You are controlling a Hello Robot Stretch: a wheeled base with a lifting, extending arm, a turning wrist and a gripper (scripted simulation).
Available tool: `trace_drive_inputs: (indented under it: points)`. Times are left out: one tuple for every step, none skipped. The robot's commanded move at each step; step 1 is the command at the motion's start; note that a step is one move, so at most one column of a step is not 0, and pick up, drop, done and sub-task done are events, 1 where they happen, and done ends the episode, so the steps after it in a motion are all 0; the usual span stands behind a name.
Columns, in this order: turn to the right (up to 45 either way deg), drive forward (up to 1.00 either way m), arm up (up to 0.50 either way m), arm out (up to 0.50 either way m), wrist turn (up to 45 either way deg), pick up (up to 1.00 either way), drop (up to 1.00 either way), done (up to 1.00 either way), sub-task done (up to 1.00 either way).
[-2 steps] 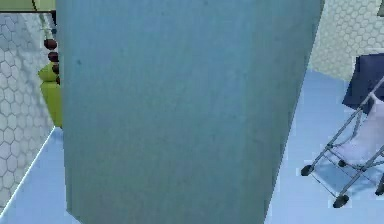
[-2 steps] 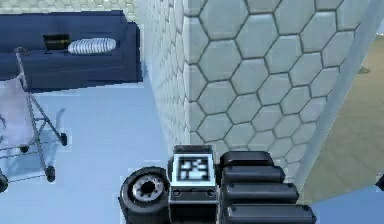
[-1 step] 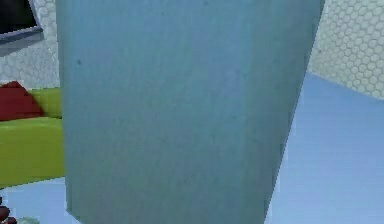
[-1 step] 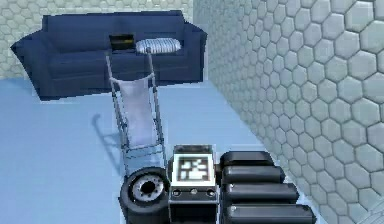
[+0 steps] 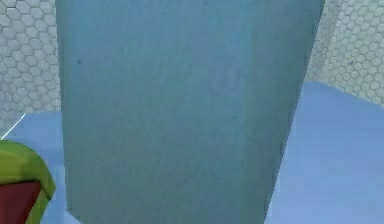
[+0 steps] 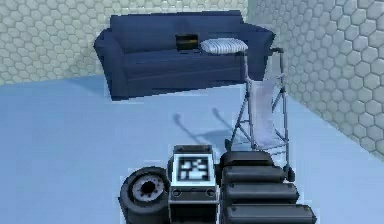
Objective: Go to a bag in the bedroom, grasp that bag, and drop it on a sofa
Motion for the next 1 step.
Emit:
trace_drive_inputs:
  points:
    - [0.0, 1.00, 0.00, 0.00, 0.0, 0.00, 0.00, 0.00, 0.00]
